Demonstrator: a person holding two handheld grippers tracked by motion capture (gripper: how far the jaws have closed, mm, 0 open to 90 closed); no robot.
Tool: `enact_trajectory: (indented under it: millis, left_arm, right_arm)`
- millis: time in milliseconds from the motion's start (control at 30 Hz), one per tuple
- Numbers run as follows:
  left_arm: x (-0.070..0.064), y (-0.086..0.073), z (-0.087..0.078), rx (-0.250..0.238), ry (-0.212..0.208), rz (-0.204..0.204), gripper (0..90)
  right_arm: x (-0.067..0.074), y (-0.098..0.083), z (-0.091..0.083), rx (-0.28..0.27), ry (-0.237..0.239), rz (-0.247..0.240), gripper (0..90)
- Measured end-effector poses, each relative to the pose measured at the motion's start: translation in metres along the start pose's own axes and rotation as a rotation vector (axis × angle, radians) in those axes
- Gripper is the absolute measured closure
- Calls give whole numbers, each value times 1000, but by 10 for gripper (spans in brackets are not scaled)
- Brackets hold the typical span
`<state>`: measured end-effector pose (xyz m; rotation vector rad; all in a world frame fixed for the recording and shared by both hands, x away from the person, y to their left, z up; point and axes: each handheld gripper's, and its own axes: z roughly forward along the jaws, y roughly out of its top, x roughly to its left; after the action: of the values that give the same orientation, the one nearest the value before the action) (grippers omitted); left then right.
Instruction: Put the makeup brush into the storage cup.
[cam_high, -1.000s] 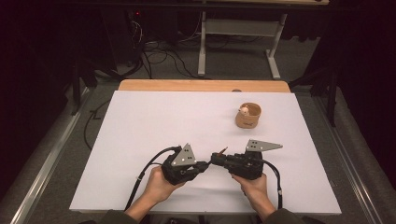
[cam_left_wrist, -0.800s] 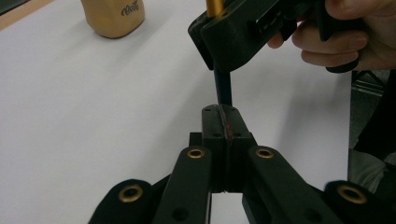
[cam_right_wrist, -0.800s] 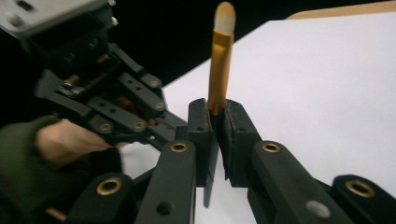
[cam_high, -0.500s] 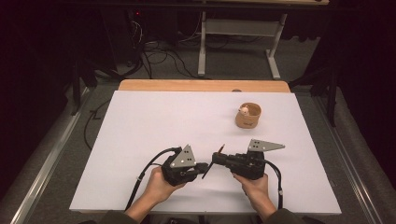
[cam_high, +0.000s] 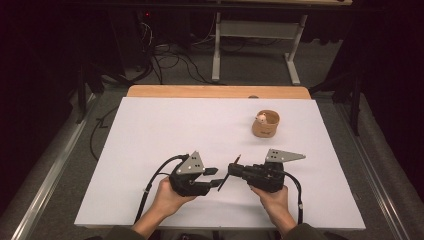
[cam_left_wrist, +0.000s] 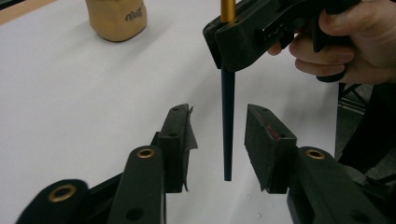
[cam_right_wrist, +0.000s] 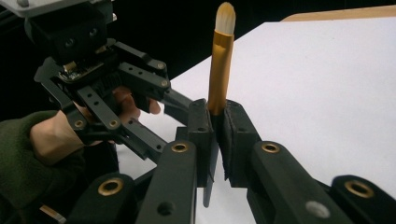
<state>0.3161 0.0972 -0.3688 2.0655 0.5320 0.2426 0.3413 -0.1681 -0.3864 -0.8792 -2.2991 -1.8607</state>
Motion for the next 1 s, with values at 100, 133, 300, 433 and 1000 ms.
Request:
enact_trajectory:
  millis: [100, 133, 300, 433, 1000]
  left_arm:
    - [1, 0, -4, -15, 6, -20, 542]
    - [3, -1, -7, -28, 8, -38, 529]
    - [7, -2, -13, -34, 25, -58, 483]
    - [12, -3, -22, -49, 59, -71, 447]
    - [29, -20, -52, -103, 127, -140, 432]
  right_arm:
    - [-1, 1, -1, 0, -4, 0, 857]
    - [-1, 1, -1, 0, -3, 5, 857]
    - [0, 1, -2, 4, -9, -9, 857]
    - [-1, 2, -3, 6, -17, -17, 857]
    - [0, 2, -4, 27, -32, -37, 858]
